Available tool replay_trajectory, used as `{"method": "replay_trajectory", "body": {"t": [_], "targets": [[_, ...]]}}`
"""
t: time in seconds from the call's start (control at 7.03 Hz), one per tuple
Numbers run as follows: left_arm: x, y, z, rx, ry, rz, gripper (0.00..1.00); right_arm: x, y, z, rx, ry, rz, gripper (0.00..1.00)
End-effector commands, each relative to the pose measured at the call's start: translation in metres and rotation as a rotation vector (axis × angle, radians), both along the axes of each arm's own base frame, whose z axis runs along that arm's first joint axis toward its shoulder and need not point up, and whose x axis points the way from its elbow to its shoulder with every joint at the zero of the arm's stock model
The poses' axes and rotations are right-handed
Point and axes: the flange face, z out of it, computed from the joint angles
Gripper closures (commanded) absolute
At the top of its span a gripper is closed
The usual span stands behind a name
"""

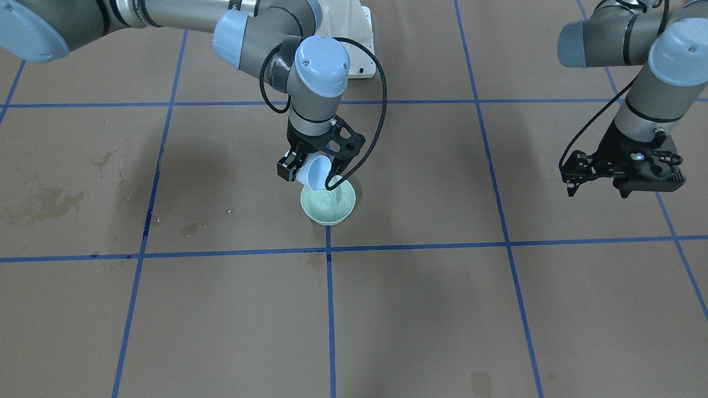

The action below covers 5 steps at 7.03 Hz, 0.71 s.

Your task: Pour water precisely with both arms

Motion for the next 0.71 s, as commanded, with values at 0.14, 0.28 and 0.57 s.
{"method": "replay_trajectory", "body": {"t": [0.14,0.28,0.57], "targets": [[-0.0002,0.0011,-0.0029,0.005,0.004,0.001,0.00,0.0017,-0.0003,0.0021,-0.022,0.044,-0.007,1.00],[-0.0005,0.0015,-0.0044,0.006,0.006,0.000,0.00,0.0027,-0.0009,-0.0007,-0.021,0.040,-0.005,1.00],[-0.0016,0.0017,-0.0058,0.009,0.008,-0.001,0.00,0.0026,-0.0023,-0.0024,-0.019,0.024,0.011,1.00]]}}
